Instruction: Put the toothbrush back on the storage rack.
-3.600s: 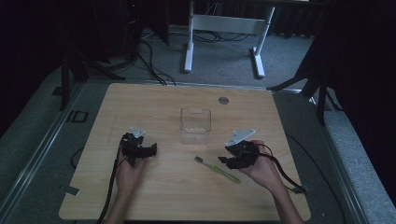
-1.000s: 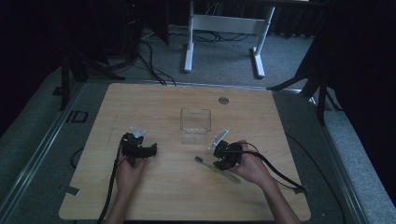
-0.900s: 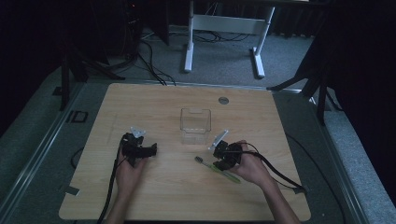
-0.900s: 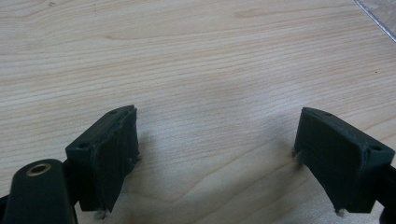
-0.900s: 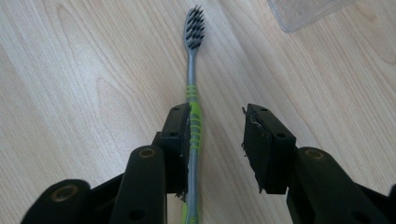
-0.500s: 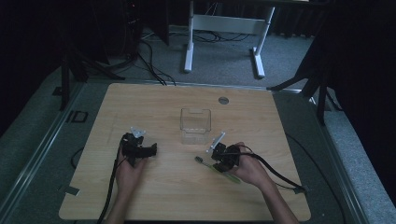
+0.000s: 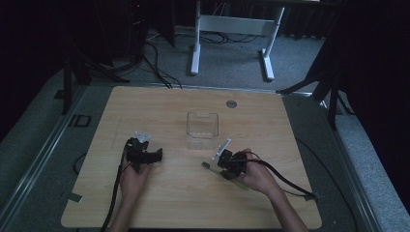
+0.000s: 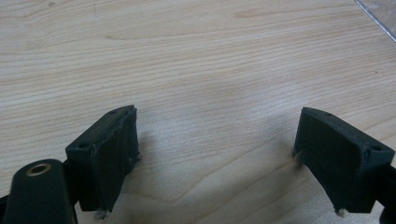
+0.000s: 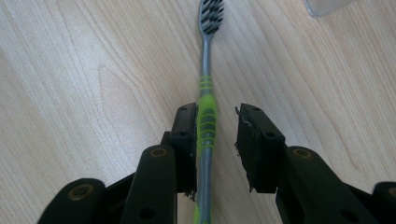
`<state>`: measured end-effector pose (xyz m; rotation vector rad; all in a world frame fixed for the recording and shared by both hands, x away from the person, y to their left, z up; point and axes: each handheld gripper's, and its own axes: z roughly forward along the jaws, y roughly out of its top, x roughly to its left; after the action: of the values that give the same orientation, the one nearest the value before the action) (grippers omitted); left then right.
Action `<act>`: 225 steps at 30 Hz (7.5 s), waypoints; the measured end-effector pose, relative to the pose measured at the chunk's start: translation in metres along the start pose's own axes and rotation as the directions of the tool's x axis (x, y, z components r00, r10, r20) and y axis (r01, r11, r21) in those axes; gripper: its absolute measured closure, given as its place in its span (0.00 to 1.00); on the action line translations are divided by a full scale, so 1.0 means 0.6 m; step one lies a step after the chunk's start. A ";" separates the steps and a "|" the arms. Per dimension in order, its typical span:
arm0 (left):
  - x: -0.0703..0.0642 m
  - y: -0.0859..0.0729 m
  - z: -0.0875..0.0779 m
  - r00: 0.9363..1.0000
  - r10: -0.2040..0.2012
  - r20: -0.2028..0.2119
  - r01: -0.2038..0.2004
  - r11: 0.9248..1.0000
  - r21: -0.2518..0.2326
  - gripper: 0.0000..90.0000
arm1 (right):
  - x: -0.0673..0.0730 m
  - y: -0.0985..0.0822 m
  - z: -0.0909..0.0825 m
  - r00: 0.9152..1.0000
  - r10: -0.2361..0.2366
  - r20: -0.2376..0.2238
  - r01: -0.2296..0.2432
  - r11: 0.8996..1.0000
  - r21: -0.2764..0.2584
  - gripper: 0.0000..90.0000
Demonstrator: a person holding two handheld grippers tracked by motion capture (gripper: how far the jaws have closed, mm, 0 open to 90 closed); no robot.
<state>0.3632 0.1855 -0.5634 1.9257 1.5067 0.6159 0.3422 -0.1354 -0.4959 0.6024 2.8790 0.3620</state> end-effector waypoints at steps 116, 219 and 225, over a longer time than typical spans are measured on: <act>0.000 0.000 0.000 1.000 0.000 0.000 0.000 1.000 0.000 0.16 | -0.022 0.002 -0.033 0.991 0.096 -0.097 -0.111 0.980 -0.166 0.88; 0.000 0.000 0.000 1.000 0.001 0.001 -0.001 1.000 0.003 0.16 | -0.055 0.002 -0.079 0.942 0.275 -0.192 -0.335 0.754 -0.566 0.88; 0.000 0.000 0.000 1.000 0.001 0.000 -0.001 1.000 0.002 0.16 | -0.057 0.002 -0.080 0.938 0.284 -0.197 -0.345 0.731 -0.588 0.88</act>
<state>0.3632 0.1856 -0.5633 1.9281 1.5066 0.6149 0.3629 -0.1581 -0.4457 0.9483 2.4773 1.3502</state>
